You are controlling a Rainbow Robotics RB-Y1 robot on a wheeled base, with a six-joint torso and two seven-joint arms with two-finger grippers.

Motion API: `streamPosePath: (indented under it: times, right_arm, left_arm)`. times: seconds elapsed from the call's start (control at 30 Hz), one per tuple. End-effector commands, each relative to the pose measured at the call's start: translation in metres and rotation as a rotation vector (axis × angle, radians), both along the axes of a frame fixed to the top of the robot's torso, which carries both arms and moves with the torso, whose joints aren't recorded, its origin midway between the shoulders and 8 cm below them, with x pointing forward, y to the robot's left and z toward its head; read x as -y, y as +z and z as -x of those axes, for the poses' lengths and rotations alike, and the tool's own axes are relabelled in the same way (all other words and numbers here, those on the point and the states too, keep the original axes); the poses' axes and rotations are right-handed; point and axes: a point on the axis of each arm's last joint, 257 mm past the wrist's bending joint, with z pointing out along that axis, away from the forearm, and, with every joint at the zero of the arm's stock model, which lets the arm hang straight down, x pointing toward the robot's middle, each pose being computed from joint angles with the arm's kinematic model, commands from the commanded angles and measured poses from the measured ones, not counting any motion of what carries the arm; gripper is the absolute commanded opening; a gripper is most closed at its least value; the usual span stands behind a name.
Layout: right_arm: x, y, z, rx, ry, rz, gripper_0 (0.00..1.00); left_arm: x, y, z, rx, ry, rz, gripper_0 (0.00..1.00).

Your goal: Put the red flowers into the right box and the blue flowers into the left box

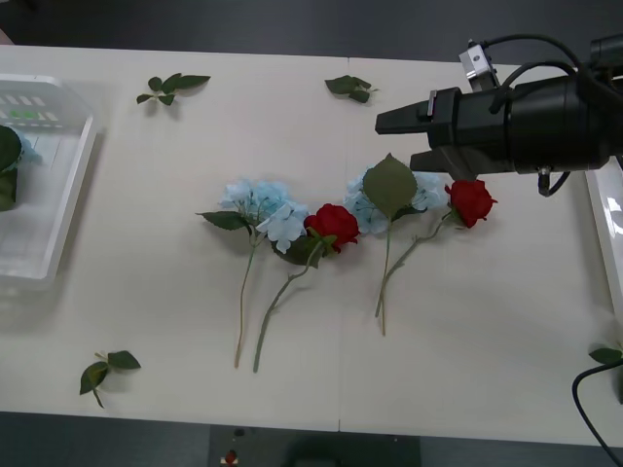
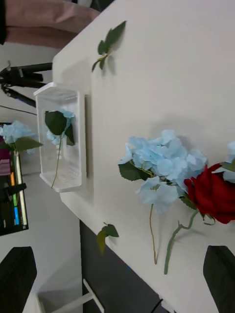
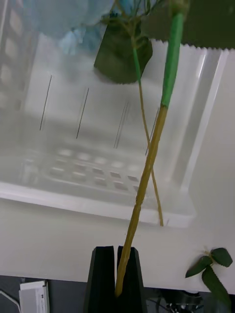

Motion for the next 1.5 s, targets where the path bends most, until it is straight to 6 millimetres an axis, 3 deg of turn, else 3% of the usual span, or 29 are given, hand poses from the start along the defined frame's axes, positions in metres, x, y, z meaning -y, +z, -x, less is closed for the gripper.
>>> streamPosePath:
  times: [0.03, 0.23, 0.27, 0.3, 0.4, 0.57, 0.73, 0.8, 0.9, 1.1, 1.23, 1.5]
  right_arm:
    - [0.025, -0.004, 0.001, -0.084, -0.122, 0.084, 1.00]
    - [0.057, -0.036, 0.006, -0.278, -0.308, 0.171, 1.00]
    - [0.064, -0.041, 0.007, -0.307, -0.342, 0.188, 1.00]
    - [0.070, -0.047, 0.008, -0.337, -0.375, 0.203, 1.00]
    - [0.085, -0.063, 0.009, -0.396, -0.468, 0.247, 1.00]
    - [0.099, -0.090, 0.008, -0.456, -0.590, 0.313, 1.00]
    - [0.110, -0.116, 0.007, -0.488, -0.668, 0.378, 1.00]
    - [0.115, -0.128, 0.005, -0.491, -0.688, 0.411, 1.00]
    - [0.114, -0.141, 0.001, -0.490, -0.697, 0.427, 1.00]
    - [0.112, -0.167, -0.008, -0.476, -0.712, 0.462, 1.00]
    - [0.109, -0.181, -0.015, -0.457, -0.718, 0.492, 1.00]
    - [0.098, -0.209, -0.032, -0.424, -0.713, 0.567, 1.00]
  left_arm:
    - [-0.011, -0.008, 0.016, -0.060, -0.014, -0.034, 0.00]
    - [-0.015, -0.015, 0.024, -0.063, -0.002, -0.026, 0.01]
    - [-0.016, -0.017, 0.026, -0.062, 0.004, -0.024, 0.07]
    - [-0.018, -0.019, 0.027, -0.060, 0.007, -0.027, 0.19]
    - [-0.024, -0.020, 0.027, -0.046, 0.014, -0.044, 0.38]
    - [-0.032, -0.014, 0.027, -0.016, 0.025, -0.056, 0.60]
    - [-0.013, 0.010, 0.018, 0.052, -0.009, 0.014, 0.83]
    - [0.002, 0.033, 0.009, 0.103, -0.043, 0.049, 1.00]
    - [0.022, 0.062, -0.004, 0.170, -0.077, 0.088, 1.00]
    - [0.066, 0.086, -0.022, 0.196, -0.122, 0.117, 1.00]
    - [0.090, 0.091, -0.033, 0.198, -0.143, 0.110, 1.00]
    - [0.157, 0.082, -0.058, 0.222, -0.211, 0.098, 1.00]
